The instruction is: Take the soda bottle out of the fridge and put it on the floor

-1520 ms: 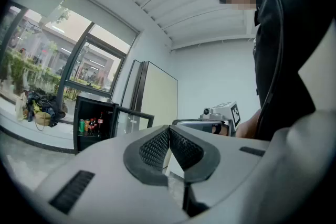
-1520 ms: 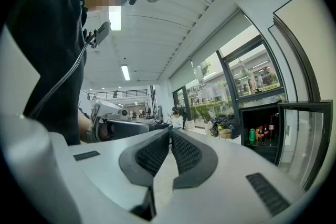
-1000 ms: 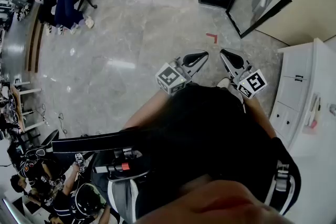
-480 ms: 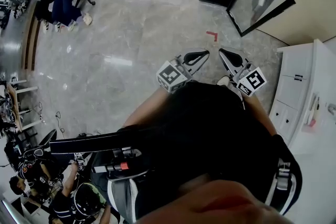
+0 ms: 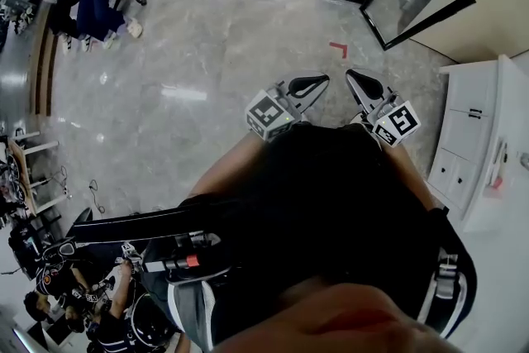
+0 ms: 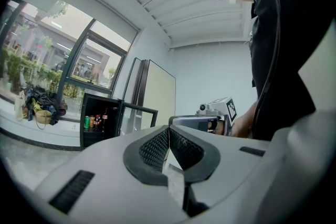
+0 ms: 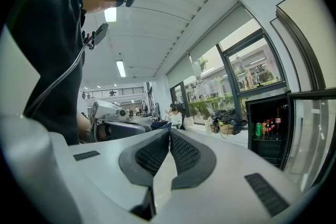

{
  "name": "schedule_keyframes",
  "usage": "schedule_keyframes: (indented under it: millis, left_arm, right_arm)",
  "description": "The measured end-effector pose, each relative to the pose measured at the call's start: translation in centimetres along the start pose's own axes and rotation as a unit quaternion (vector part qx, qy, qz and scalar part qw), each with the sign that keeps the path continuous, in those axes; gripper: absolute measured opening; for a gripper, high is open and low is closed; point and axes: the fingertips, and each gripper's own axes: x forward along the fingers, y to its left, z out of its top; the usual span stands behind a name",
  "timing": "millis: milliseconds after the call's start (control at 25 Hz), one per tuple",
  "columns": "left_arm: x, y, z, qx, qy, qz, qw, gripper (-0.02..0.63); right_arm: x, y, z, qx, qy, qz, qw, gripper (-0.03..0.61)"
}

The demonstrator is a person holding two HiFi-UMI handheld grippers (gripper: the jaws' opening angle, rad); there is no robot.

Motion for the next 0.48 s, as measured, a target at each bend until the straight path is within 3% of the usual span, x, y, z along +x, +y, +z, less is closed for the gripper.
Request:
schedule_keyframes:
  millis: [480]
  left_arm:
    - [1.7,3.0,1.0,-0.012,-0.008,-0.010,0.9998,0.005]
  right_arm:
    - [0.6,-2.9,0.3,0.000,-0.008,-0.034,0.999,0.014]
